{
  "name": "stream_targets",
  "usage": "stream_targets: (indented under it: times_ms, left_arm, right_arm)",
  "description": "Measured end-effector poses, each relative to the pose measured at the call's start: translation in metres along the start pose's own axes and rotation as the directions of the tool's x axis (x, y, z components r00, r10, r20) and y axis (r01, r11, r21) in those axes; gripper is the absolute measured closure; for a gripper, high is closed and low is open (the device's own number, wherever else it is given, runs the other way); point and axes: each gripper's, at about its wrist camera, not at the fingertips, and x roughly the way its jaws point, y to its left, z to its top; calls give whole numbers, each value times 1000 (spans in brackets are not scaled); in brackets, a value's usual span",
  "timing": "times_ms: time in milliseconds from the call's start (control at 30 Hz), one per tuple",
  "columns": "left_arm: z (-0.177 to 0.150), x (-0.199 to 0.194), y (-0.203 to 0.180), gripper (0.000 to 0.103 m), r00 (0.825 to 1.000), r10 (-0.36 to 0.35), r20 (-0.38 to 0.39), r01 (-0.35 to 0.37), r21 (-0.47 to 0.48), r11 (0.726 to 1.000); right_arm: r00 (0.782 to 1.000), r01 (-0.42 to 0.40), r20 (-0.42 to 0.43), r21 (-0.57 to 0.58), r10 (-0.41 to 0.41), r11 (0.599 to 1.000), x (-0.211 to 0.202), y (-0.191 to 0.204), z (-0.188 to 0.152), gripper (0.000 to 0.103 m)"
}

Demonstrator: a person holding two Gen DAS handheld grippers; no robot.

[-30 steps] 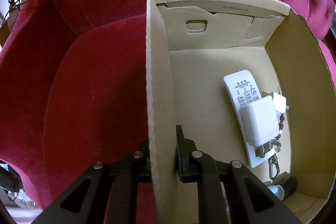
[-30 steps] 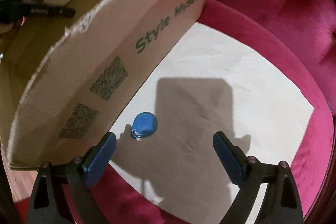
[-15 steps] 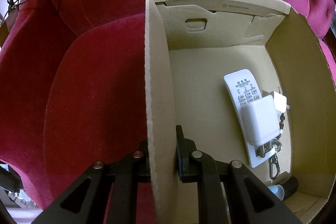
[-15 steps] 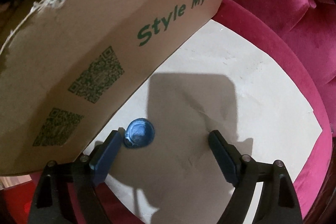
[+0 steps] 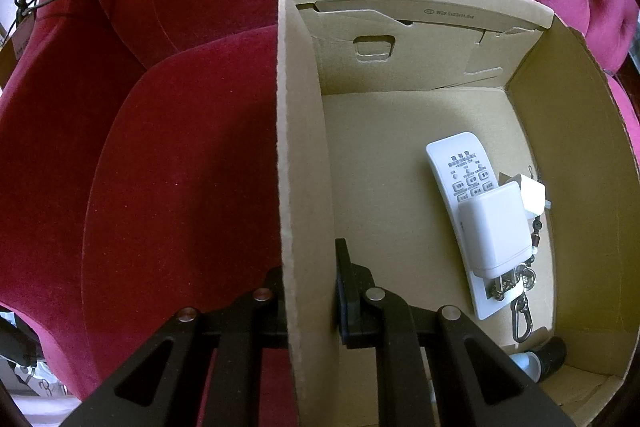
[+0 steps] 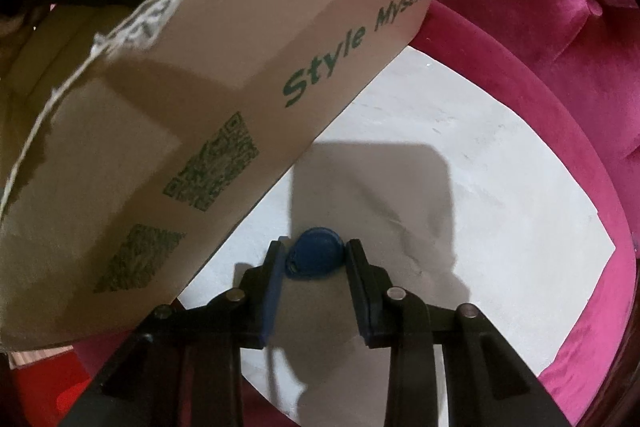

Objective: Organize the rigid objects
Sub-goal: 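Grasp the blue key tag with the right gripper, then lift the blue key tag and carry it with the right gripper into the box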

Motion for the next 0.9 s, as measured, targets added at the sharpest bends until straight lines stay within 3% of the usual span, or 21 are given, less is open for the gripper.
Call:
stream_targets:
  times_ms: [900]
  left_arm:
    - [-1,-2,-1,88,1000,0,6,0,-4,1000]
  right_arm:
    - [996,69,42,216,-80,974,-41,-20,6,71]
